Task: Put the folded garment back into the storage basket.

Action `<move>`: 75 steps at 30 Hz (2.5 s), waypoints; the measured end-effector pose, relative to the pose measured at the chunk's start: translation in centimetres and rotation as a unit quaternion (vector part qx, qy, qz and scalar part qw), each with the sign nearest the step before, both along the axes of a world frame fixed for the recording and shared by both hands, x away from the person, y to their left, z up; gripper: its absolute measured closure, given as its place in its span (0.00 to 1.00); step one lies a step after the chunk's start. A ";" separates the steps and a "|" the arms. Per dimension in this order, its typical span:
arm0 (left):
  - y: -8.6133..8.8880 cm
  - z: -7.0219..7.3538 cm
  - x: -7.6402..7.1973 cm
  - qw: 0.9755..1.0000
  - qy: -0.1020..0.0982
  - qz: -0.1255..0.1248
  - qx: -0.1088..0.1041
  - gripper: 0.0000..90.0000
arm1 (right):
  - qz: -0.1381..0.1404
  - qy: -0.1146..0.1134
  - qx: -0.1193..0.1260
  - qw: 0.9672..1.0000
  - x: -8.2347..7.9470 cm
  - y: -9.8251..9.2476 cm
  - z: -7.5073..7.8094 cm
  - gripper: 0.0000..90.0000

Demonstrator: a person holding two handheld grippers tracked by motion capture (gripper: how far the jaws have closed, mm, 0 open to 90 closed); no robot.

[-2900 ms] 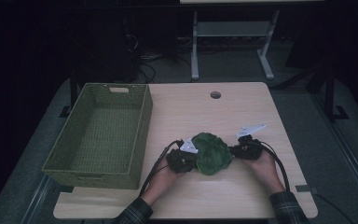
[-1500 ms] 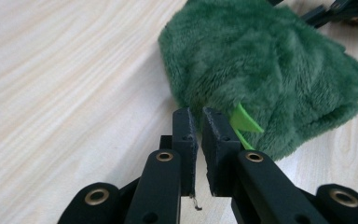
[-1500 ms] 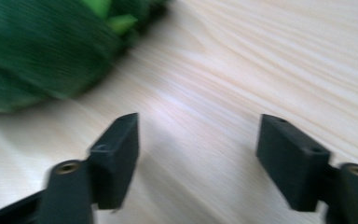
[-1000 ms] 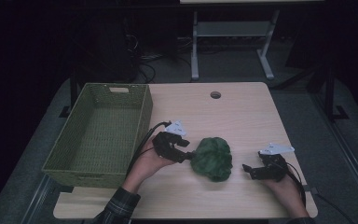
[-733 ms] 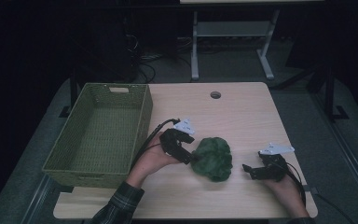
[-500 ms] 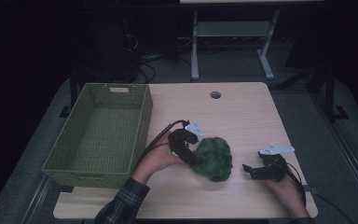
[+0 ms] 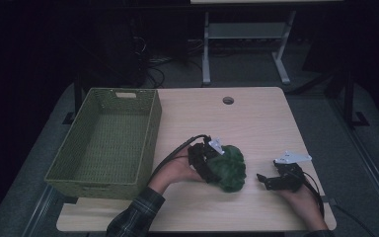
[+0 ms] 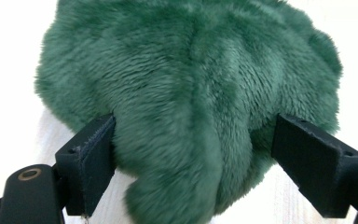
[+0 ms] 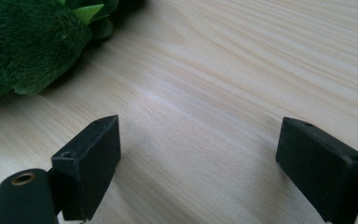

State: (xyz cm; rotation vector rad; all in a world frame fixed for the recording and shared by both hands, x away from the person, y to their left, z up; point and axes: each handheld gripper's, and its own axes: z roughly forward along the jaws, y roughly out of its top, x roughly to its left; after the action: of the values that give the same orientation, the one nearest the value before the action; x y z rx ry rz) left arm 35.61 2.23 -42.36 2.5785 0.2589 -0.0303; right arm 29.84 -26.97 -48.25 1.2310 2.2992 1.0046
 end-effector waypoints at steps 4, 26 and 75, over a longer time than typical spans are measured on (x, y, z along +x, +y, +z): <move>-0.4 -0.8 0.0 1.000 -0.003 -0.001 0.013 0.17 | 0.000 0.000 0.000 1.000 0.0 0.0 0.0 0.15; -1.2 -2.2 -0.2 0.998 -0.029 0.003 0.050 0.60 | -0.002 0.001 0.001 1.000 0.0 0.0 0.0 0.15; 7.8 11.8 -0.2 0.993 -0.019 0.114 -0.010 0.78 | -0.002 -0.001 0.001 1.000 0.0 0.1 0.0 0.15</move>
State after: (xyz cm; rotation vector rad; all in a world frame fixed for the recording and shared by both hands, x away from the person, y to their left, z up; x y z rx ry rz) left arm 35.37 10.06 -30.53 2.5103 0.5330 0.0990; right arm 29.83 -26.92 -48.25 1.2354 2.2941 1.0048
